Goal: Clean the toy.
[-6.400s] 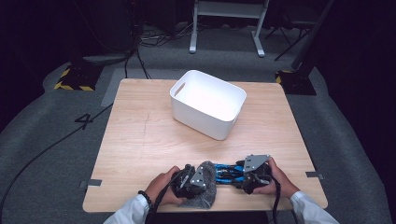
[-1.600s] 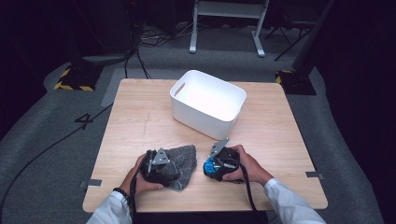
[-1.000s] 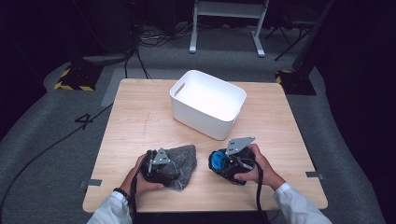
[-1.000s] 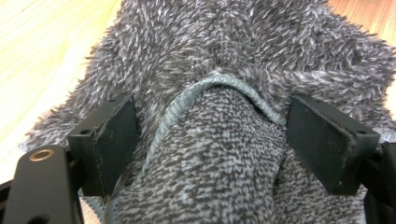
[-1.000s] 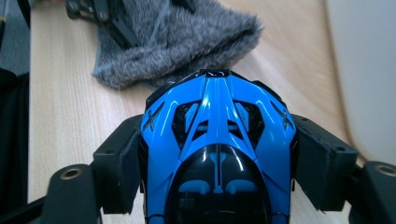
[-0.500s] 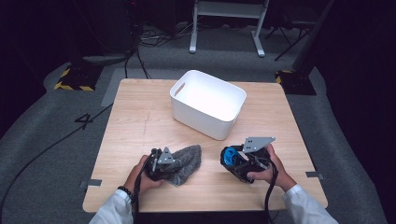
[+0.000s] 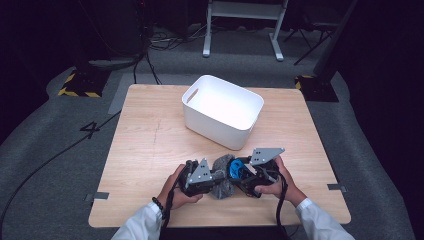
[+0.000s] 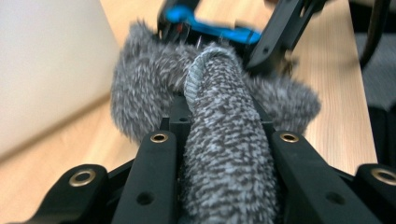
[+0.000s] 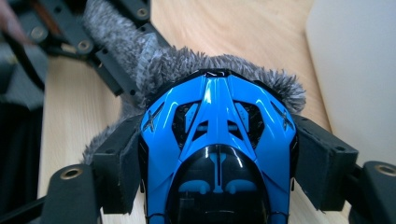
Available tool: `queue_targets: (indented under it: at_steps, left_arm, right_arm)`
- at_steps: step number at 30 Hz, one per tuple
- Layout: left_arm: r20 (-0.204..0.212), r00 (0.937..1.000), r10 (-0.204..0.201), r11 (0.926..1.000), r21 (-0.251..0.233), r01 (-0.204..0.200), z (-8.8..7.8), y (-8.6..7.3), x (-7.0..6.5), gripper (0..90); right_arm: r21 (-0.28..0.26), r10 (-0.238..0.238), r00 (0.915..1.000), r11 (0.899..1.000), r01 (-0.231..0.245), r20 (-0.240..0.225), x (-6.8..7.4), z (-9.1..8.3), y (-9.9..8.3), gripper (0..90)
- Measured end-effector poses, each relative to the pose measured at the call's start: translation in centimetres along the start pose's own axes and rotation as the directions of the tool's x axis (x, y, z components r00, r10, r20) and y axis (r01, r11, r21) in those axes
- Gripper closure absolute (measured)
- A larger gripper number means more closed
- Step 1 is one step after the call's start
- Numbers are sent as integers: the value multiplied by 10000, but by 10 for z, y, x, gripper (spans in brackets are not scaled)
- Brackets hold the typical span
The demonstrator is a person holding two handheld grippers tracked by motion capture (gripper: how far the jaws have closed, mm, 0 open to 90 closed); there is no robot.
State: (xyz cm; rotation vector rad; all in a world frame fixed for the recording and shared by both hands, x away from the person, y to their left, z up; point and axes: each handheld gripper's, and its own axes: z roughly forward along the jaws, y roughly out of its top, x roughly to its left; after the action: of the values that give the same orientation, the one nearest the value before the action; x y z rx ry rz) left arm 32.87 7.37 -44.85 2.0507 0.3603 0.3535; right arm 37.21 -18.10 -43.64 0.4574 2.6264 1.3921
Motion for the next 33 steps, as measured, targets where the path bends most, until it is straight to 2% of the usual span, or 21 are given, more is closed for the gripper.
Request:
queue_targets:
  at_steps: [2,3,5,7,14,20,22,24,27,30,31,33]
  left_arm:
    - [-98,10000,-4,9993,-382,0,-4,3,-1,731]
    - [-125,9999,-10,9986,-527,3,-7,5,-2,731]
    - [-63,9999,-79,9969,-789,74,-9,8,-2,732]
    - [25,9999,-106,9965,-824,107,-9,8,-3,732]
    - [-129,9997,230,9963,-821,-240,-8,14,-5,732]
    - [-74,9993,365,9959,-828,-370,-9,18,-7,732]
    - [22,9996,266,9969,-746,-263,-8,17,-5,733]
    - [185,9997,168,9989,-444,-160,-3,14,-4,733]
    - [352,9987,382,9989,264,-391,11,7,-9,733]
    - [459,9967,675,9947,741,-708,19,6,-13,733]
    - [500,9962,717,9915,1055,-766,22,6,-13,733]
    - [299,9943,1020,9729,2056,-1060,31,1,-16,733]
  right_arm:
    - [-393,394,9986,9984,-409,-366,-5,-5,0,264]
    - [-427,440,9977,9980,-461,-507,-6,-6,0,263]
    - [-325,350,9976,9988,-370,-604,-5,-6,0,263]
    - [-337,276,9967,9990,-303,-768,-3,-6,1,263]
    - [-296,-151,9988,9995,137,-472,-1,-9,3,264]
    - [-1028,-161,9997,9946,144,-162,0,-19,6,266]
    - [-1277,-143,9999,9917,135,-56,0,-22,8,266]
    - [-1567,-120,9999,9876,110,-59,1,-25,10,266]
    - [-1935,-147,9999,9810,127,-90,3,-31,16,266]
    - [-2163,-241,9996,9761,207,-130,6,-33,20,267]
    - [-2149,-277,9996,9763,249,-100,6,-34,21,267]
    - [-2237,-245,9996,9744,205,-149,6,-35,21,267]
